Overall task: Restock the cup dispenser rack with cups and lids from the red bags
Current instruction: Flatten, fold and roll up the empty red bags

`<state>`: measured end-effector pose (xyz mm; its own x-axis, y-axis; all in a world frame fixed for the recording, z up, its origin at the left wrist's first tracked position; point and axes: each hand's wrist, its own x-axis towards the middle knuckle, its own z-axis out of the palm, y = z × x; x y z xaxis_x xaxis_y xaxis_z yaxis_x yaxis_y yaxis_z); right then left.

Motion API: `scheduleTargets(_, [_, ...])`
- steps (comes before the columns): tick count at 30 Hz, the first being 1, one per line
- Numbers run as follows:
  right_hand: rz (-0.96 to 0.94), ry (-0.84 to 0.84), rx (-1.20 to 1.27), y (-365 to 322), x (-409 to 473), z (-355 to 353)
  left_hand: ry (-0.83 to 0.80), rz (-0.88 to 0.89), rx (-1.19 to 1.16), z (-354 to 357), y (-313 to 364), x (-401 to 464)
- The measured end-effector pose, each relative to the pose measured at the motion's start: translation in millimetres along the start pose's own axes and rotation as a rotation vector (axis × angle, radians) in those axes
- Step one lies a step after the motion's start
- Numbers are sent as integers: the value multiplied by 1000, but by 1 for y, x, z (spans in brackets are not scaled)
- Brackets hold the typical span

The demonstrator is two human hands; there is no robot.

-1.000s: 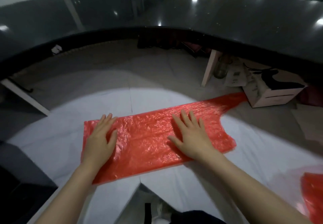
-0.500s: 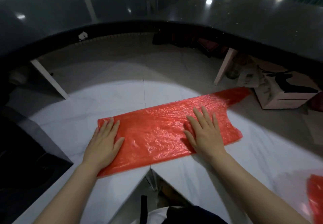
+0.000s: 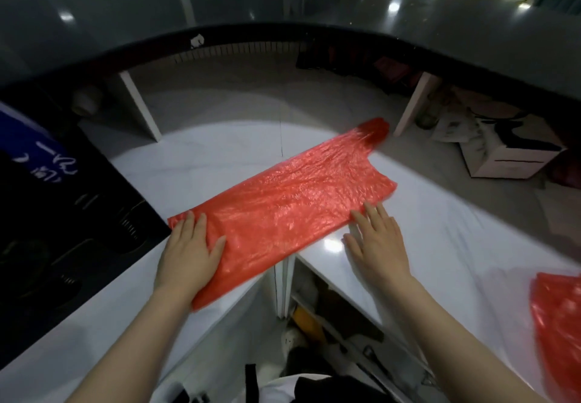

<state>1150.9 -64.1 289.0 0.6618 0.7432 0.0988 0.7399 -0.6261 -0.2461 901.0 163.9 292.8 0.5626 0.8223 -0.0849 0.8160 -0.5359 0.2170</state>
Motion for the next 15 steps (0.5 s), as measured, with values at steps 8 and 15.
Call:
scheduleTargets(8, [-226,-38,3,-34,-11,-11,-31,-118,152,-18,27,-9])
scheduleTargets(15, [-303,-279,16,-47,1,-5,13,4,-226,-20,46,-21])
